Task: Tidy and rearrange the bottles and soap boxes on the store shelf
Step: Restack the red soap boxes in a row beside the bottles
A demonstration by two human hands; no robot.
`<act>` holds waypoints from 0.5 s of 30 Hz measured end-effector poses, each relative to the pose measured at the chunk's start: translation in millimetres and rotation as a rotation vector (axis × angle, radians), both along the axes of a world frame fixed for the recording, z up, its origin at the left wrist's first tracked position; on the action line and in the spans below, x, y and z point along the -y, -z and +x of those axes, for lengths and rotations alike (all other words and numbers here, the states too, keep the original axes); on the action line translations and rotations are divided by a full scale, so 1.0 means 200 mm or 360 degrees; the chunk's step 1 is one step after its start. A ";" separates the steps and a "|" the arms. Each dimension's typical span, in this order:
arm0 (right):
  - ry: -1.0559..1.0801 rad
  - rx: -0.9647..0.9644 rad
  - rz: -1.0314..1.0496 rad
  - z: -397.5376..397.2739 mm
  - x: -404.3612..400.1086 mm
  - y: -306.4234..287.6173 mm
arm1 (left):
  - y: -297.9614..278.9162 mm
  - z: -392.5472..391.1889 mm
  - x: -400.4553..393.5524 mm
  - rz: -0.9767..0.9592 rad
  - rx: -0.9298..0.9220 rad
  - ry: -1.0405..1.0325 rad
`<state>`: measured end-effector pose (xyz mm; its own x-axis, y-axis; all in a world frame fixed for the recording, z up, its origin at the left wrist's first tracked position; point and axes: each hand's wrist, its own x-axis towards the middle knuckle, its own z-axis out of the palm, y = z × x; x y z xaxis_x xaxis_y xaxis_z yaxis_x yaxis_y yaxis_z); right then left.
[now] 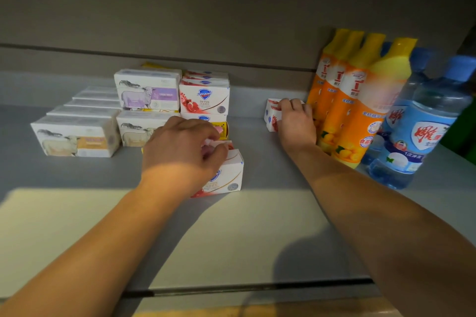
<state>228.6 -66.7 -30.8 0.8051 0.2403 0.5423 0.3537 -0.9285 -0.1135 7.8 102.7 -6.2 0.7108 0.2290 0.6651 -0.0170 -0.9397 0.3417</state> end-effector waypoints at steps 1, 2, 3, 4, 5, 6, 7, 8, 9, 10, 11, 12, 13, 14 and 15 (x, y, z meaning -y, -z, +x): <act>0.0011 0.0010 -0.0007 0.01 0.00 0.00 | 0.00 0.00 0.00 0.0003 -0.0002 0.0001; 0.0025 0.0026 -0.0016 0.01 0.00 0.00 | 0.00 0.00 0.00 0.0009 -0.0002 -0.0002; 0.0038 0.0045 -0.0025 0.02 0.00 0.00 | 0.00 0.00 0.00 0.0010 0.0003 -0.0005; 0.0047 0.0064 -0.0037 0.03 -0.01 0.01 | 0.00 0.00 0.00 0.0005 0.0011 -0.0007; 0.0054 0.0081 -0.0048 0.03 -0.01 0.01 | 0.00 0.00 0.00 -0.0002 0.0018 -0.0007; 0.0059 0.0089 -0.0049 0.03 -0.01 0.02 | 0.01 0.01 0.00 -0.0006 0.0019 -0.0006; 0.0061 0.0086 -0.0036 0.02 -0.01 0.02 | 0.01 0.01 0.00 -0.0005 0.0016 -0.0003; 0.0060 0.0074 -0.0019 0.02 -0.01 0.01 | 0.01 0.01 0.00 -0.0004 0.0011 -0.0002; 0.0056 0.0053 -0.0009 0.01 -0.01 0.01 | 0.01 0.01 0.00 -0.0007 0.0005 -0.0004; 0.0048 0.0021 -0.0007 0.00 -0.01 0.00 | 0.01 0.01 0.00 -0.0013 -0.0001 -0.0007; 0.0035 -0.0022 -0.0007 -0.02 -0.01 -0.02 | 0.00 0.01 0.00 -0.0026 -0.0010 -0.0011; 0.0017 -0.0071 -0.0013 -0.04 0.00 -0.04 | 0.00 0.01 0.00 -0.0048 -0.0020 -0.0017; 0.0001 -0.0120 -0.0026 -0.07 0.01 -0.07 | 0.00 0.00 0.00 -0.0071 -0.0026 -0.0024; -0.0015 -0.0137 -0.0036 -0.12 0.02 -0.10 | -0.01 0.00 0.00 -0.0094 -0.0027 -0.0026; -0.0059 -0.0094 -0.0021 -0.16 0.03 -0.13 | -0.02 0.00 0.00 -0.0125 -0.0029 -0.0016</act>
<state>196.1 -73.1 -5.1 0.8260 0.2776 0.4906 0.3811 -0.9163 -0.1231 7.2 102.0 -3.1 0.7198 0.2871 0.6320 -0.0007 -0.9102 0.4142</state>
